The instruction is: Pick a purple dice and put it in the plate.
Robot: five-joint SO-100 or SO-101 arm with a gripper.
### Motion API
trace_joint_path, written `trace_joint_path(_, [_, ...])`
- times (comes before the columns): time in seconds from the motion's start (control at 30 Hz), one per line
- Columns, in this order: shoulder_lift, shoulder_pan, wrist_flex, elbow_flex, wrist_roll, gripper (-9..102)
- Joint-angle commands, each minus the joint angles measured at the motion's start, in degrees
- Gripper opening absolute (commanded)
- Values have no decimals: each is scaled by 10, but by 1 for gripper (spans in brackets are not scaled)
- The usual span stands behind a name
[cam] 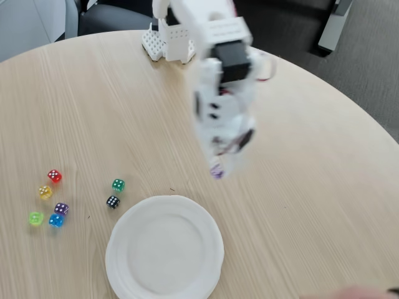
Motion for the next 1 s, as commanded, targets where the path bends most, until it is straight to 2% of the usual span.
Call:
trace_joint_path(0.0, [11,40,1,-13,-19,0])
trace_joint_path(0.4, [6,151,0,-18,-69,0])
trace_joint_path(0.63, [3,148,-13,-22,-81,0])
trace_joint_path(0.97, [-6,115,-154,-13,-66,0])
